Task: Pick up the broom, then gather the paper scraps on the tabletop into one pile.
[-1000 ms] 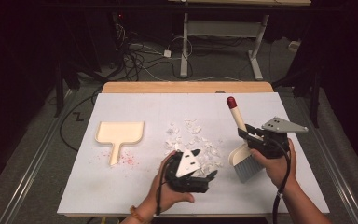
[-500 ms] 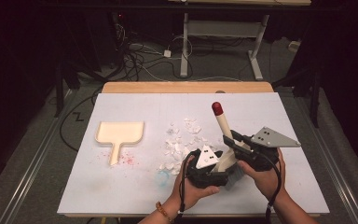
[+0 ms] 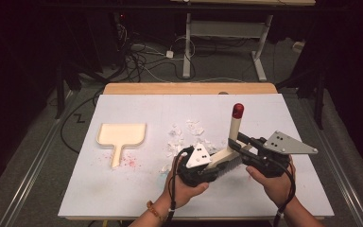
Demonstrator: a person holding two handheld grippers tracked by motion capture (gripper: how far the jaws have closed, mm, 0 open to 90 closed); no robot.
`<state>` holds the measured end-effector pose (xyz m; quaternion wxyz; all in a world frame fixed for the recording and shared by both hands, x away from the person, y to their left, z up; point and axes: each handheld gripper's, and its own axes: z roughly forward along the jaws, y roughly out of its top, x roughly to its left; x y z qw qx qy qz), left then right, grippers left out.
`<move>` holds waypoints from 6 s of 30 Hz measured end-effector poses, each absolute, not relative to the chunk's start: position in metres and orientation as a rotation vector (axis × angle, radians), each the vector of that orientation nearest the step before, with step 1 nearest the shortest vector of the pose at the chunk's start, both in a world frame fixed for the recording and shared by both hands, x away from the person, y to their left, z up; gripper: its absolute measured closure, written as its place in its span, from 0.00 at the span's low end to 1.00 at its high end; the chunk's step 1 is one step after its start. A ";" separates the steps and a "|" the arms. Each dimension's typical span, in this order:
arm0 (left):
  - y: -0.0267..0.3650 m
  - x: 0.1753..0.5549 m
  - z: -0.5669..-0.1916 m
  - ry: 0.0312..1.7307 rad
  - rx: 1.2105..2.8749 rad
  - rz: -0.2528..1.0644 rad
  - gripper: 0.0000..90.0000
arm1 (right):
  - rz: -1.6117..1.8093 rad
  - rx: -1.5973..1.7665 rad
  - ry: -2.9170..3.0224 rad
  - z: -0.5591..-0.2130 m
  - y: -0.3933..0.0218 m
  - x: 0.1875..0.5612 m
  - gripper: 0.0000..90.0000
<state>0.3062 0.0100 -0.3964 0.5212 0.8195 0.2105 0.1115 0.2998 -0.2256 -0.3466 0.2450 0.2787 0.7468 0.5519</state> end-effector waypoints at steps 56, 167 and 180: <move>0.187 0.261 -0.434 0.760 2.070 0.729 0.21 | 1.378 0.408 2.536 -0.377 -0.226 0.330 0.75; 0.204 0.253 -0.471 0.875 2.143 0.670 0.20 | 0.973 0.171 2.473 -0.391 -0.146 0.395 0.75; 0.204 0.254 -0.472 0.865 2.159 0.668 0.20 | 0.830 0.360 2.396 -0.414 -0.107 0.473 0.75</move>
